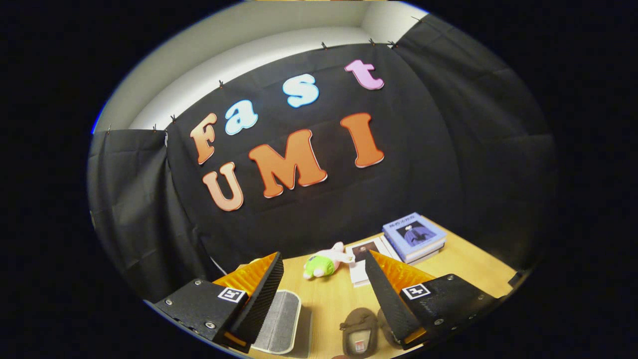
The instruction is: Open the storage box then place both shoes into the box .Put the left shoe in first, then the right shoe, with the right side of both shoes facing outward in a uniform manner.
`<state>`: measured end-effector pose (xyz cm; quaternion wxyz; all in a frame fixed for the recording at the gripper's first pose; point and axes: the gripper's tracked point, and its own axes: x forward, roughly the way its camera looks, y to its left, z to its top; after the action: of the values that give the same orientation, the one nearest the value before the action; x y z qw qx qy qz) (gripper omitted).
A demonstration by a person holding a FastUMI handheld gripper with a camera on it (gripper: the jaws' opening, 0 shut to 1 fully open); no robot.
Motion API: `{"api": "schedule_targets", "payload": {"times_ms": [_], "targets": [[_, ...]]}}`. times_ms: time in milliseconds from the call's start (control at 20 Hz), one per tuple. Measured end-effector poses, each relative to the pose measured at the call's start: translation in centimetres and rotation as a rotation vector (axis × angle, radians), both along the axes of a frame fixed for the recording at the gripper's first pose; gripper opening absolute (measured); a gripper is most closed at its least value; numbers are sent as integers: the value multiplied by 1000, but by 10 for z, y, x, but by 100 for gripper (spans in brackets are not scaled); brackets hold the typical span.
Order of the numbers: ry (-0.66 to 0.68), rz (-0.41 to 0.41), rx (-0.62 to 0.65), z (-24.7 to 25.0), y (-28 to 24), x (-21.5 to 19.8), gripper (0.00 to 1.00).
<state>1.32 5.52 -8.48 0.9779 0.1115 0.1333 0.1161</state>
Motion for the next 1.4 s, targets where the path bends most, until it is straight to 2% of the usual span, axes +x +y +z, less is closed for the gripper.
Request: {"api": "schedule_targets", "payload": {"times_ms": [250,500,850,1200,1400], "targets": [[209,120,149,-78,42,-5,98],[381,200,257,-138,77,-17,98],[501,254,322,-184,105,-19,98],[616,338,316,-224,132,-37,98],[659,343,422,-229,140,-39,98]]}}
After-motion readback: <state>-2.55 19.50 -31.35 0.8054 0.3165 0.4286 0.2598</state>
